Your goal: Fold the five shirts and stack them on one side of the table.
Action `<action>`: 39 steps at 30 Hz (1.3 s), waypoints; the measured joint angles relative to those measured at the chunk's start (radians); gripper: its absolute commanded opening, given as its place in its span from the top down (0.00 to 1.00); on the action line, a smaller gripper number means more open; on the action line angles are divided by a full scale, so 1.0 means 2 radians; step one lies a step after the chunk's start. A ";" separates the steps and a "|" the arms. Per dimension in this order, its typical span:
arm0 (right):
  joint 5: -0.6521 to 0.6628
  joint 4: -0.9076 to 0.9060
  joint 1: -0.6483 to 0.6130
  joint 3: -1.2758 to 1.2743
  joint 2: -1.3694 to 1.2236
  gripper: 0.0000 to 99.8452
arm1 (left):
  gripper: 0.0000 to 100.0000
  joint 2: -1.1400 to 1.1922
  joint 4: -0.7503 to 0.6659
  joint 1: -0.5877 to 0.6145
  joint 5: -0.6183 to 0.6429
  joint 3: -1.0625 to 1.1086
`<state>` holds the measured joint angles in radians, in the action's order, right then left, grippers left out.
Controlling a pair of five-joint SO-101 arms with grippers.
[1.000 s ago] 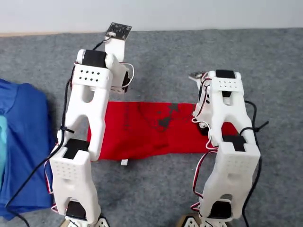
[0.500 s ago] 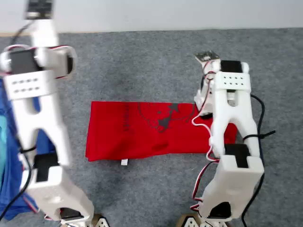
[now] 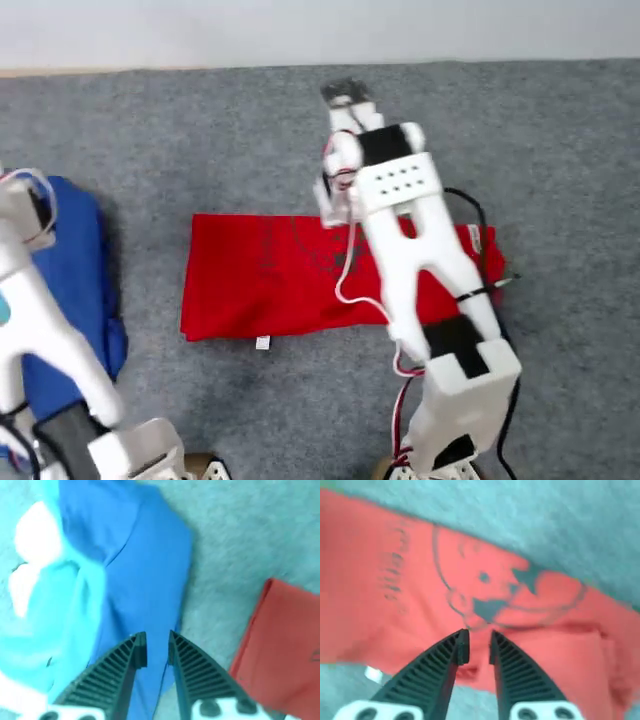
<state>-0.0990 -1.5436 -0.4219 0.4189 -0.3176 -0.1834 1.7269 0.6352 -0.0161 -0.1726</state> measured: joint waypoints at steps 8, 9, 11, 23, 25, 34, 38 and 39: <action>-0.121 0.034 -0.094 0.071 -0.094 0.90 | 0.91 -0.048 0.000 0.048 -0.013 0.086; -0.130 0.038 -0.103 0.084 -0.105 0.90 | 0.91 -0.052 0.000 0.051 -0.013 0.094; -0.137 0.044 -0.123 0.110 -0.130 0.90 | 0.91 -0.060 0.000 0.058 -0.013 0.107; -0.178 0.054 -0.216 0.255 -0.275 0.66 | 0.91 -0.074 0.000 0.066 -0.013 0.122; -0.187 0.054 -0.226 0.278 -0.289 0.63 | 0.91 -0.074 0.000 0.066 -0.013 0.122; -0.191 0.054 -0.257 0.304 -0.338 0.64 | 0.91 -0.074 0.000 0.066 -0.032 0.122; -0.191 0.054 -0.262 0.304 -0.361 0.64 | 0.91 -0.074 0.000 0.066 -0.032 0.122; -0.191 0.054 -0.262 0.304 -0.368 0.66 | 0.91 -0.074 0.000 0.066 -0.032 0.122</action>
<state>-0.4810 -1.4362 -0.9467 1.0265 -1.0541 -0.3322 1.7269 0.7672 -0.0806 0.0713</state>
